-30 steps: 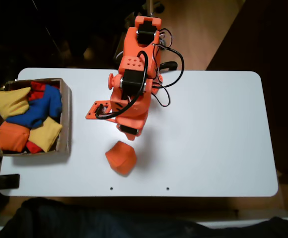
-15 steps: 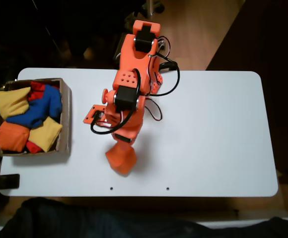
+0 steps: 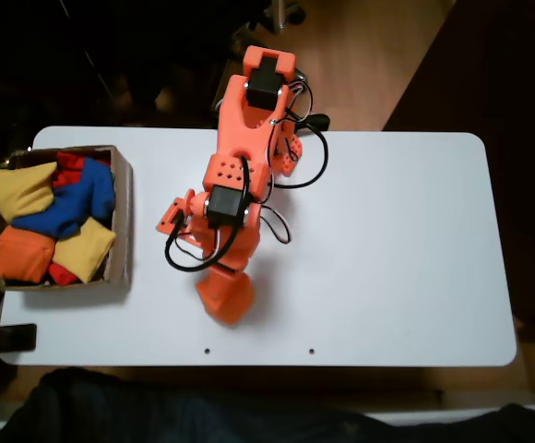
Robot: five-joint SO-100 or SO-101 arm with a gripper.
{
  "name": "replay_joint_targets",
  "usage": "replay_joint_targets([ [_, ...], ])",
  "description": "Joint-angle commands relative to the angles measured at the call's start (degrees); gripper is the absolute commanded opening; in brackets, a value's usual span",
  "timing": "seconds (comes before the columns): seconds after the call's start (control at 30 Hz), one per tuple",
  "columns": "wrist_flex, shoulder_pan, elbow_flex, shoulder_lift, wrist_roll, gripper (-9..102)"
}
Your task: Grasp a bag and put it in the box.
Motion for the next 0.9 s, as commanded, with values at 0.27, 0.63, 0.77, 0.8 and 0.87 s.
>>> replay_joint_targets([
  [0.27,-2.02,0.70,-2.64,-3.52,0.70,73],
  [0.63,-3.08,1.05,-2.64,-7.91,1.67,98],
  [0.77,-3.60,1.05,-3.25,-9.93,1.58,98],
  [0.8,-3.69,1.05,-3.52,-10.46,1.58,98],
  [0.87,-3.69,1.23,-4.13,-11.51,1.67,98],
])
